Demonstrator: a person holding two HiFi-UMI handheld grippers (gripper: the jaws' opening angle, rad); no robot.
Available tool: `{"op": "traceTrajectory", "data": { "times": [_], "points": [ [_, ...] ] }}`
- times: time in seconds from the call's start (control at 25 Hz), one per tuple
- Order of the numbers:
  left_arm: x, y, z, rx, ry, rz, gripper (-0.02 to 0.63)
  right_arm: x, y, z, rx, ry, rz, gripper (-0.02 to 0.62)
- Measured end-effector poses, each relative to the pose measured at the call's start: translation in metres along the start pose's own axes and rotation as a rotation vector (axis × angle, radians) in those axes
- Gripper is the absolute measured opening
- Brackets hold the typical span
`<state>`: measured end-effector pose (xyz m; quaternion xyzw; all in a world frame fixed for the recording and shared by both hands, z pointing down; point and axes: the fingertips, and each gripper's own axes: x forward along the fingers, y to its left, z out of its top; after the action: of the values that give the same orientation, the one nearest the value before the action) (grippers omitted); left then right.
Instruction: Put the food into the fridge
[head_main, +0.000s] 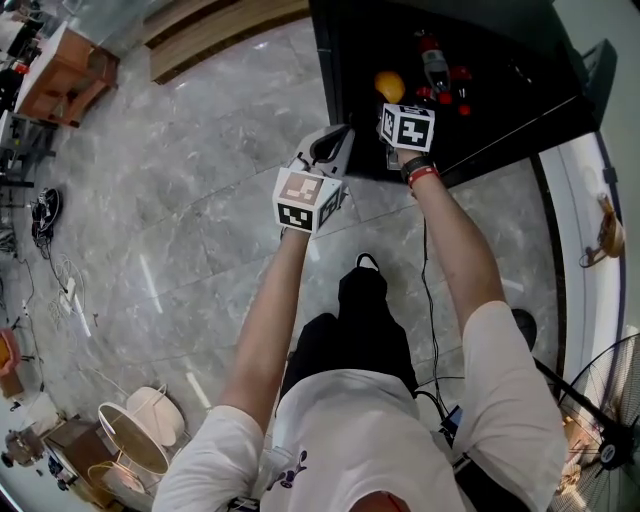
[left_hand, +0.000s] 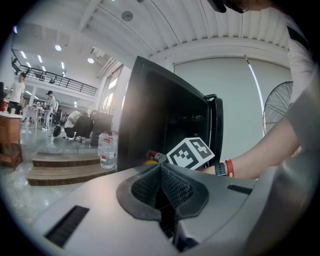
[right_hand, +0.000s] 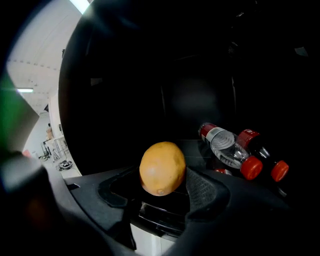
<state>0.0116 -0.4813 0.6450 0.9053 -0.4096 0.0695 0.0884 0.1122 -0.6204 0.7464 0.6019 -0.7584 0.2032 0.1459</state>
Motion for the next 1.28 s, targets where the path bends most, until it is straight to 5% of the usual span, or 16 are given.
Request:
{"op": "traceTrajectory", "data": {
  "times": [0.64, 1.28],
  "points": [
    [0.000, 0.011, -0.002, -0.021, -0.023, 0.024, 0.018, 0.019, -0.003, -0.001, -0.035, -0.023, -0.010, 0.319],
    [-0.030, -0.014, 0.016, -0.048, 0.009, 0.008, 0.018, -0.042, -0.002, 0.005, -0.038, -0.011, -0.038, 0.387]
  ]
}}
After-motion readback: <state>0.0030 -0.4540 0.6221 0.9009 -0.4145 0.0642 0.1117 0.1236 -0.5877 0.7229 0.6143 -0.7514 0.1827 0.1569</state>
